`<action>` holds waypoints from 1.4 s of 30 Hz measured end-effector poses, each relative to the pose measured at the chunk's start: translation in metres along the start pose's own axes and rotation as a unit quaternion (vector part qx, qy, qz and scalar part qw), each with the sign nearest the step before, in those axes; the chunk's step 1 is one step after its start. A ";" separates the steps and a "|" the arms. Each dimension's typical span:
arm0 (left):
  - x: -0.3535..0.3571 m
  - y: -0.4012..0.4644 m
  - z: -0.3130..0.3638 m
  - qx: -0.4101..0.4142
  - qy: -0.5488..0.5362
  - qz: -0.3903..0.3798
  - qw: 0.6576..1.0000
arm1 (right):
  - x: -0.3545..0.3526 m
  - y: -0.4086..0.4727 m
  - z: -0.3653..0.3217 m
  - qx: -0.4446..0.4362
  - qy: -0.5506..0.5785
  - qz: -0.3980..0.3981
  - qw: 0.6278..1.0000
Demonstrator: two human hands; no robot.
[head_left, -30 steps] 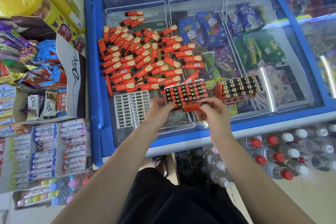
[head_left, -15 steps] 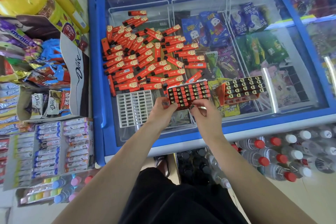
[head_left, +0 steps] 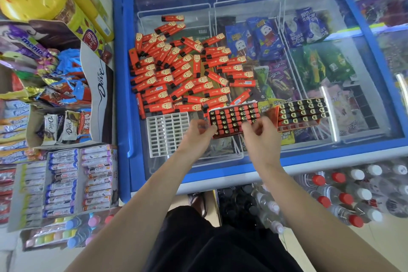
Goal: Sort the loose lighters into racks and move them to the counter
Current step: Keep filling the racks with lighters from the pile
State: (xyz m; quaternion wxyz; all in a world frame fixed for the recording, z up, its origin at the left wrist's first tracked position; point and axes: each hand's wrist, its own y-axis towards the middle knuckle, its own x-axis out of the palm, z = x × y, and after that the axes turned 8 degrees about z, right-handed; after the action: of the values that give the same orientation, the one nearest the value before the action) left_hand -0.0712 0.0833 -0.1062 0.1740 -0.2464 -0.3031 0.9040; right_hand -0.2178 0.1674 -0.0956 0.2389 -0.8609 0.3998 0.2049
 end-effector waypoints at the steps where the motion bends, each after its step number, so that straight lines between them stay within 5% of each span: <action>1: -0.008 0.002 0.001 0.003 0.001 0.007 1.000 | 0.000 0.001 -0.007 -0.060 -0.018 0.005 0.998; 7: -0.074 0.032 0.015 0.041 0.026 0.112 0.992 | 0.038 0.036 -0.062 -0.348 -0.221 -0.076 0.908; 14: -0.145 0.095 0.028 0.082 0.157 0.168 0.970 | 0.093 0.043 -0.103 -0.295 -0.597 -0.208 0.717; 20: -0.171 0.127 0.033 0.130 0.330 0.169 0.920 | 0.114 0.036 -0.092 -0.299 -0.673 -0.205 0.644; 26: -0.179 0.149 0.043 0.177 0.416 0.167 0.876 | 0.118 0.032 -0.087 -0.319 -0.684 -0.196 0.627; 42: -0.183 0.193 0.058 0.166 0.508 0.156 0.831 | 0.123 0.036 -0.081 -0.376 -0.654 -0.200 0.625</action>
State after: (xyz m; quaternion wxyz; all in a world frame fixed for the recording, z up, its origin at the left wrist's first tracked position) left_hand 0.0150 -0.1746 -0.1262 0.1986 -0.6826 0.0249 0.7028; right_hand -0.1594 0.0281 -0.1065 0.1283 -0.5737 -0.1556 0.7939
